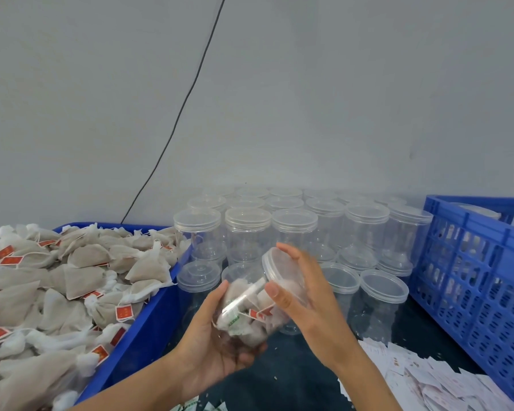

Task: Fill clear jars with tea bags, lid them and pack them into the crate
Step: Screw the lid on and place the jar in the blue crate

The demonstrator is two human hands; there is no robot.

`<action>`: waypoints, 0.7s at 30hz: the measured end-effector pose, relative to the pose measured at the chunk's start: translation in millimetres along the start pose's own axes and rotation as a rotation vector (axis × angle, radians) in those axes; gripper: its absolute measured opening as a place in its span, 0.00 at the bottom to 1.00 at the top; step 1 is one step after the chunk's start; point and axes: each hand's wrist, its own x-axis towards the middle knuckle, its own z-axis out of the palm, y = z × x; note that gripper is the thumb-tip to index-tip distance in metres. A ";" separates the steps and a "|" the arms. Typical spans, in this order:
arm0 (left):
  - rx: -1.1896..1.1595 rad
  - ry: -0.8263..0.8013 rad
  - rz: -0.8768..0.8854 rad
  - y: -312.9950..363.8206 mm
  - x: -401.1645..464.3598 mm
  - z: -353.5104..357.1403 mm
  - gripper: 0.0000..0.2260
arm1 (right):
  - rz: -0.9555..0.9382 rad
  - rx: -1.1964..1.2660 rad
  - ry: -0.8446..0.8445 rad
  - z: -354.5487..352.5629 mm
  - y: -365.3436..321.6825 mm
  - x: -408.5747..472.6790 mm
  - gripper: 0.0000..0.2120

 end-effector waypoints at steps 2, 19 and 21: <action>-0.038 -0.008 -0.067 0.7 1.6 -1.0 0.30 | 0.008 0.009 0.008 0.9 2.0 0.8 0.30; 0.081 0.014 0.124 3.5 7.3 -6.3 0.24 | 0.022 0.130 0.253 16.1 5.4 5.9 0.22; 0.094 0.026 0.146 2.4 6.2 -4.3 0.24 | 0.036 0.135 0.258 15.8 6.6 7.1 0.21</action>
